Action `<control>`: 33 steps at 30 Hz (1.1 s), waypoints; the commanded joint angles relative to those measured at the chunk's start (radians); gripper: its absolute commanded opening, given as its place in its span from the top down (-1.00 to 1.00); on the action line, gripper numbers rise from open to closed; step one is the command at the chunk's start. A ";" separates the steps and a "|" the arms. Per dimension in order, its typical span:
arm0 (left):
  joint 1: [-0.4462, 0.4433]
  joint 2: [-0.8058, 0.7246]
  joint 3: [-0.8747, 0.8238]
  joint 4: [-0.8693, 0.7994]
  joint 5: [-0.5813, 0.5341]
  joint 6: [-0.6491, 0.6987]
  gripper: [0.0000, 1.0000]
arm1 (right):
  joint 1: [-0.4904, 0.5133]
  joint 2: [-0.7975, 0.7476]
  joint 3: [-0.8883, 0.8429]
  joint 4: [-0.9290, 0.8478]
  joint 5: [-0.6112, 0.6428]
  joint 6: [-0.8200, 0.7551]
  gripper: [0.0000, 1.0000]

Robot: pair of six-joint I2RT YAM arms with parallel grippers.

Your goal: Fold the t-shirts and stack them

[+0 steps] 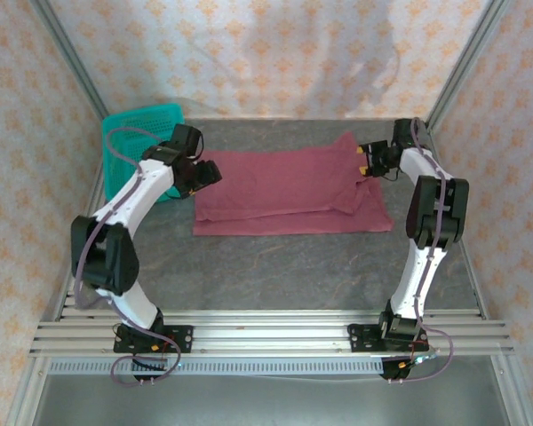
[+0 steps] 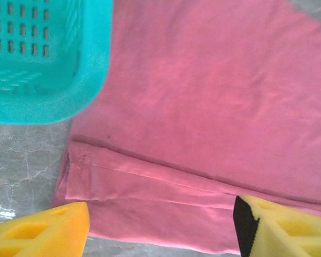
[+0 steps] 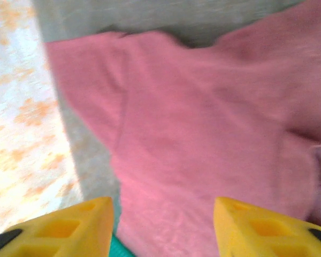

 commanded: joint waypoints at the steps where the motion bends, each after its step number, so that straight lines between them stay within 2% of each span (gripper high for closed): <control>1: -0.036 -0.118 -0.041 0.000 0.049 -0.008 -0.46 | -0.010 -0.123 0.006 -0.022 -0.057 -0.077 -0.11; 4: -0.068 -0.176 -0.111 0.015 0.062 0.002 -0.49 | -0.006 -0.259 -0.083 -0.216 0.017 -0.266 -0.14; 6: -0.085 -0.201 -0.178 0.054 0.096 -0.005 -0.49 | -0.005 -0.341 -0.186 -0.261 0.018 -0.323 -0.14; 9: -0.112 -0.220 -0.268 0.109 0.121 -0.024 -0.50 | -0.001 -0.439 -0.360 -0.236 -0.009 -0.335 -0.14; 11: -0.120 -0.220 -0.312 0.150 0.139 -0.048 -0.49 | 0.003 -0.480 -0.473 -0.157 -0.035 -0.298 -0.13; 15: -0.123 -0.215 -0.380 0.248 0.172 -0.091 -0.49 | 0.024 -0.467 -0.607 -0.003 -0.067 -0.214 -0.07; 21: -0.124 -0.217 -0.411 0.264 0.159 -0.090 -0.48 | 0.056 -0.393 -0.665 0.118 -0.068 -0.128 0.08; 33: -0.124 -0.279 -0.458 0.227 0.116 -0.082 -0.47 | 0.057 -0.297 -0.625 0.139 0.004 -0.102 0.43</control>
